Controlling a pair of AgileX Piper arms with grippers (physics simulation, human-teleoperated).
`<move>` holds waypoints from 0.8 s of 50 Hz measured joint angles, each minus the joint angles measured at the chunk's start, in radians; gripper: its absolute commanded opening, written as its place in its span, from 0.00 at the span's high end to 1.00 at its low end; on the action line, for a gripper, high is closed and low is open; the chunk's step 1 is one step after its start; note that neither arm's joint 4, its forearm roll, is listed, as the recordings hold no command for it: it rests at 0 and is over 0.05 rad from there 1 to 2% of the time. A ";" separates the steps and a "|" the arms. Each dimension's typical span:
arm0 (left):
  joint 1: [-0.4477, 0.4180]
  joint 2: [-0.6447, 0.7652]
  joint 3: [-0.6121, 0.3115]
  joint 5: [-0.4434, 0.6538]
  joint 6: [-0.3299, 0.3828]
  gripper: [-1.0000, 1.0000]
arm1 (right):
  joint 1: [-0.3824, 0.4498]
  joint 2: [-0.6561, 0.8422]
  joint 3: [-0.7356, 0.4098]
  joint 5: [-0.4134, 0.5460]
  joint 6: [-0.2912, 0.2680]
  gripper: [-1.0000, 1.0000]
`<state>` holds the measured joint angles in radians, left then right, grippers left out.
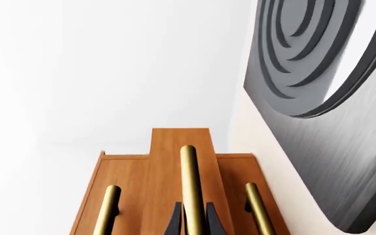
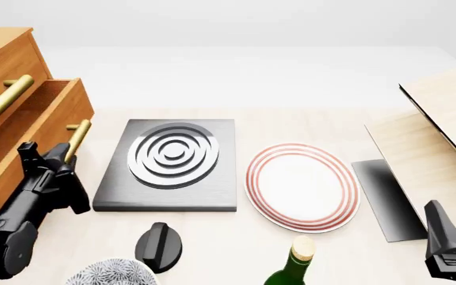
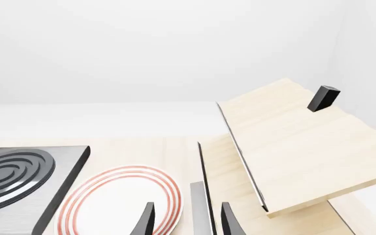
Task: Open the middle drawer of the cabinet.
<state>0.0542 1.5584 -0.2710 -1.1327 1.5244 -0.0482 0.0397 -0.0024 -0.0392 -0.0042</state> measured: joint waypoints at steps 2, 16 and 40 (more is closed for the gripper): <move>-0.006 0.001 0.001 -0.003 0.000 1.00 | 0.000 0.000 0.000 0.000 0.000 0.00; -0.037 -0.002 -0.003 -0.025 -0.006 0.00 | 0.000 -0.001 0.000 0.001 0.000 0.00; -0.104 -0.312 0.207 -0.054 -0.089 0.00 | 0.000 0.001 0.000 -0.001 0.000 0.00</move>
<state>-0.0498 1.2463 -0.0637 -1.1865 1.4354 -0.0483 0.0410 -0.0024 -0.0404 -0.0041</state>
